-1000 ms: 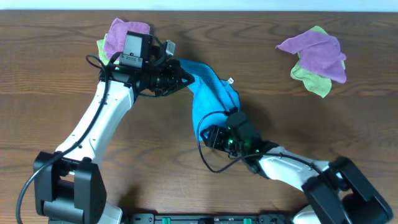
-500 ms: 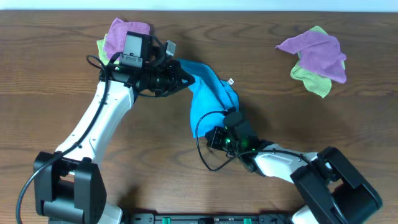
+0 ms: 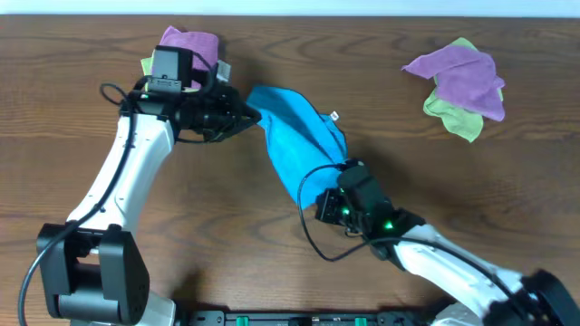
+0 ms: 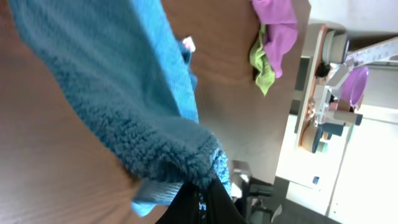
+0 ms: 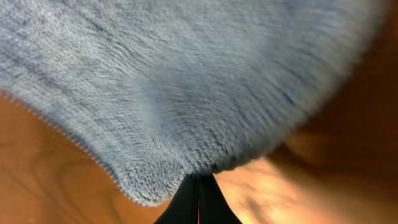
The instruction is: Fold the cloth
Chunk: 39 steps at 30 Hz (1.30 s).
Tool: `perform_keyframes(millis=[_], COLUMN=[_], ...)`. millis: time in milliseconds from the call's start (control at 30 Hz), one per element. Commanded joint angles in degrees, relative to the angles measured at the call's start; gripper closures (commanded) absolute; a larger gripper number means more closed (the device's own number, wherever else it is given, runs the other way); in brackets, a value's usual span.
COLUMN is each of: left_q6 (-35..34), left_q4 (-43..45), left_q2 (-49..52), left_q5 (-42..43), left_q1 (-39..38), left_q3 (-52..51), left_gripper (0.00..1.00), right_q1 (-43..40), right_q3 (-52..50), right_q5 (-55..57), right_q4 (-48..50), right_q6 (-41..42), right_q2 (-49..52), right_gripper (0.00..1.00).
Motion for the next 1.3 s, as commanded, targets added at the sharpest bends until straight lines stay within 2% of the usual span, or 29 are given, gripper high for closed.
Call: perform_keyframes(millis=[0,200,333,500,600,633,667,700,767,1000,1267], left_q6=[4.42,8.48,13.64,19.15,19.69,19.69,19.82,19.85,20.11,20.11,20.06], left_q4=[-2.01,-7.76,-13.49,-20.57,-22.14,-22.43,-22.69,-22.91,-23.28,-23.45,-23.47], left_q2=[-0.57,-0.57,-0.57,-0.57,-0.57,-0.57,-0.57,-0.57,-0.57,-0.57,-0.57], left_q5=[1.46,2.97,2.36,-0.07,-1.20,-1.66,-1.95,-2.01,-2.03,-2.03,-2.01], left_q1=[0.79,0.66,0.59,0.59,0.59,0.59,0.59,0.59,0.59,0.59,0.59], left_q3=[1.05,1.05,1.05,1.03,1.03,1.03,1.03,1.03,1.03,1.03,1.03], left_gripper=[0.94,0.94,0.94,0.94,0.94,0.94,0.94,0.94,0.94,0.94,0.94], right_q1=[-0.68,-1.46,-3.52,-6.34,-6.99,-7.06,-7.04,-7.04,-7.02,-6.93,-6.82], right_q3=[-0.24,0.02,0.20,0.17,0.17,0.17,0.17,0.17,0.17,0.13,0.00], right_q5=[4.57,9.42,12.52,13.64,13.66,13.66,13.64,13.49,13.20,9.73,7.65], right_q4=[-3.69,-9.64,-13.07,-15.06,-15.45,-15.72,-16.15,-16.55,-18.14,-22.12,-18.32], right_q6=[-2.43,-2.45,-2.47,-4.02,-4.63,-4.61,-4.59,-4.59,-4.59,-3.65,1.92], right_q2=[-4.44,-11.21,-14.08,-14.53,-14.53,-14.53,-14.53,-14.53,-14.53,-14.53,-9.79], right_gripper=[0.99,0.99,0.99,0.99,0.98,0.96,0.87,0.68,0.60,0.52,0.49])
